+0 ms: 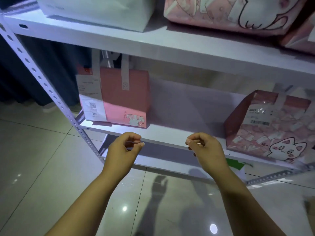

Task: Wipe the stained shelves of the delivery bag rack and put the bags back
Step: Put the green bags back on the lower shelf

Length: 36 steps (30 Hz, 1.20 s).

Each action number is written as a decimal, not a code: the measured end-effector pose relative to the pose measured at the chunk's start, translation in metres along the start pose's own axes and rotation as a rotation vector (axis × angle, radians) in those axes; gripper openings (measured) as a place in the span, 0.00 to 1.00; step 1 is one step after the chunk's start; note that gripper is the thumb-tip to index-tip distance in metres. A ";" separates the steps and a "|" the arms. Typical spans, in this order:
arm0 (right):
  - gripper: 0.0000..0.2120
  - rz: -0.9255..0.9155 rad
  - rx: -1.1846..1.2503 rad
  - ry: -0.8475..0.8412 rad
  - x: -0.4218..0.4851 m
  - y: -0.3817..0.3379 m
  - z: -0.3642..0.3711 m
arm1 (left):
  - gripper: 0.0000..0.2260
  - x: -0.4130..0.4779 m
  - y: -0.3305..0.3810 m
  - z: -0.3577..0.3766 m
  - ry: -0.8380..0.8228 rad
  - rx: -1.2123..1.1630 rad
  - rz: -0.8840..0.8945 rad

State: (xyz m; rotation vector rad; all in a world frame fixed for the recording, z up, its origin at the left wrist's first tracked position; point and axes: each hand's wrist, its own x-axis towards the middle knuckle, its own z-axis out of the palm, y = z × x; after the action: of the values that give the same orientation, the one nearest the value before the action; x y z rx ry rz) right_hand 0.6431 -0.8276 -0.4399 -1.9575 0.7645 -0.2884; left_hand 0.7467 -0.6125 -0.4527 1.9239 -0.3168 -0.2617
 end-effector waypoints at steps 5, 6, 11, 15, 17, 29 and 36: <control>0.06 -0.064 -0.022 0.036 0.010 0.058 -0.007 | 0.07 0.009 -0.021 0.061 -0.057 -0.011 0.092; 0.07 -0.072 -0.022 0.045 0.012 0.071 -0.009 | 0.07 0.011 -0.025 0.076 -0.071 -0.014 0.117; 0.06 -0.185 -0.020 0.133 0.023 0.135 -0.028 | 0.06 0.012 -0.048 0.144 -0.143 -0.010 0.250; 0.04 -0.275 -0.047 0.224 0.030 0.178 -0.047 | 0.06 0.014 -0.058 0.191 -0.158 0.012 0.402; 0.04 -0.302 -0.061 0.275 0.033 0.197 -0.056 | 0.06 0.016 -0.061 0.213 -0.150 0.022 0.486; 0.05 -0.410 -0.069 0.783 0.026 0.270 -0.133 | 0.11 0.011 -0.037 0.317 -0.078 -0.009 0.770; 0.26 -0.285 -0.207 0.991 0.035 0.269 -0.193 | 0.26 0.022 -0.009 0.349 -0.189 0.078 0.609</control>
State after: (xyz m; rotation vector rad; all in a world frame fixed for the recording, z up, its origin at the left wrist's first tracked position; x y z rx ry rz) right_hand 0.4686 -1.0743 -0.5797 -2.0695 1.1460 -1.4681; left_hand 0.6532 -0.9208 -0.5880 1.7859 -1.0255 -0.0237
